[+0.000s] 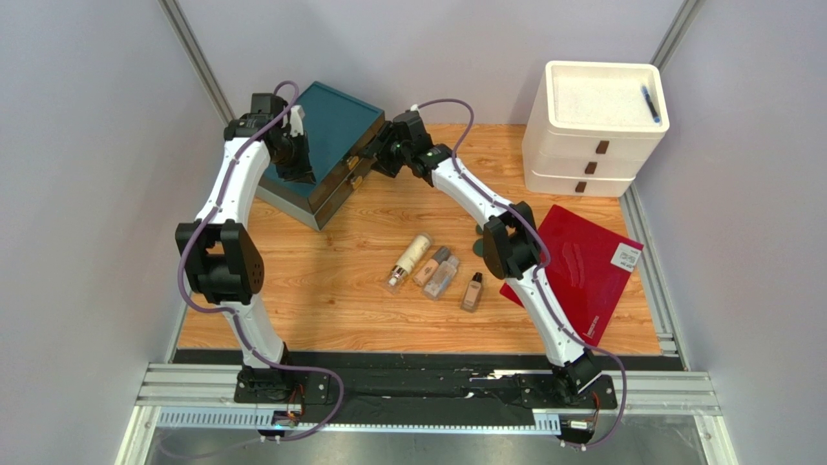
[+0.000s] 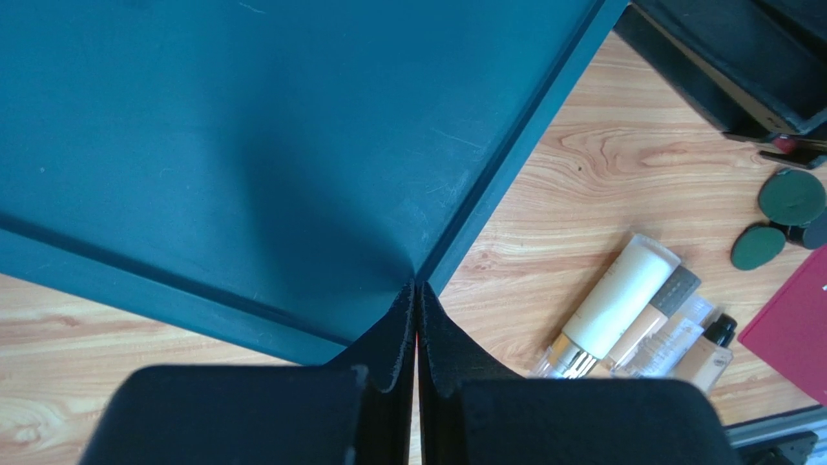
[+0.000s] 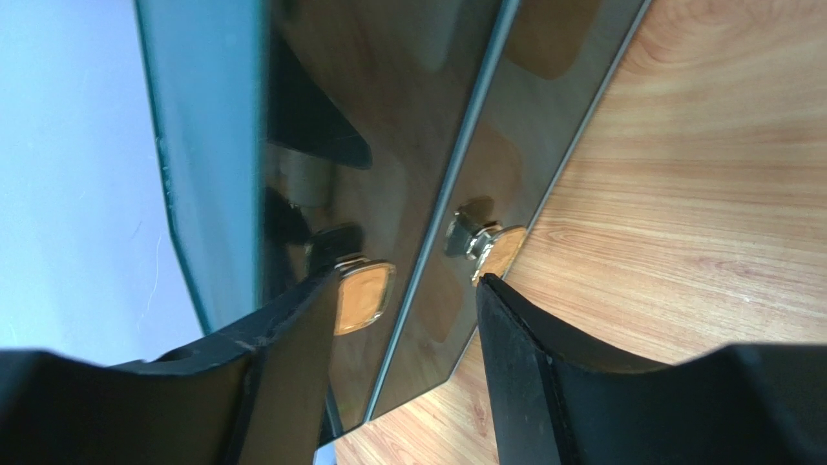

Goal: Organize the makeup

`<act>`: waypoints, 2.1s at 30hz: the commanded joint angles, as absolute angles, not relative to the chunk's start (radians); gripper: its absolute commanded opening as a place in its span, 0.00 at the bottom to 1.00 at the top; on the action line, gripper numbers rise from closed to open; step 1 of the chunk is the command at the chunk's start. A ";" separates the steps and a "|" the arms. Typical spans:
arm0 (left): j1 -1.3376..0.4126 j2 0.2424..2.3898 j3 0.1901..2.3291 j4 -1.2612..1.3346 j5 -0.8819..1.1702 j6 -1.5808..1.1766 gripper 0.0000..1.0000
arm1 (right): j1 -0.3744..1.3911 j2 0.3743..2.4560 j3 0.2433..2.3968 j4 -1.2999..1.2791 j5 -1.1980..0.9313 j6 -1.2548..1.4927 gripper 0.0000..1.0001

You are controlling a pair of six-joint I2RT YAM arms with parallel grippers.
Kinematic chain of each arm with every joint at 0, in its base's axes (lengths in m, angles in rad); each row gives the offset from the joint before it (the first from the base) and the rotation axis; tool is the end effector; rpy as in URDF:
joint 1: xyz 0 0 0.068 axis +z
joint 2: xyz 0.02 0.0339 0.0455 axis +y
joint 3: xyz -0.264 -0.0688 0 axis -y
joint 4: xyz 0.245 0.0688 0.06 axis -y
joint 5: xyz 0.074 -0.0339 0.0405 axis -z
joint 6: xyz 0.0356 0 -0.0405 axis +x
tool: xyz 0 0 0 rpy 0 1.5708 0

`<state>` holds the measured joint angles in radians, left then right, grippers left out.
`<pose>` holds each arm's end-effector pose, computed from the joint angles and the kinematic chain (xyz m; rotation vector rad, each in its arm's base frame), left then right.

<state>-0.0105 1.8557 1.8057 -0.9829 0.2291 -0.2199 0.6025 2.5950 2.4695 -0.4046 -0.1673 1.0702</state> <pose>0.3975 -0.0123 0.3212 -0.1903 2.6026 -0.3807 0.4830 0.3394 0.2244 0.4292 2.2830 1.1172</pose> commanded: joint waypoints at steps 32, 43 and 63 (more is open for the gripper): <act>-0.018 1.830 1.631 -0.999 0.308 -0.196 0.00 | 0.672 2.494 2.424 -0.736 0.100 0.781 0.09; -0.018 1.841 1.660 -0.985 0.313 -0.199 0.00 | 0.618 2.327 2.203 -0.792 0.104 0.710 0.08; -0.018 1.810 1.719 -0.953 0.313 -0.183 0.12 | 0.617 2.523 2.435 -0.836 -0.098 0.623 0.03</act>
<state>-0.0235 1.7737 1.6733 -0.9146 0.3687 -0.1905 0.6182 2.4767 2.4817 -0.7498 -0.0830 0.7025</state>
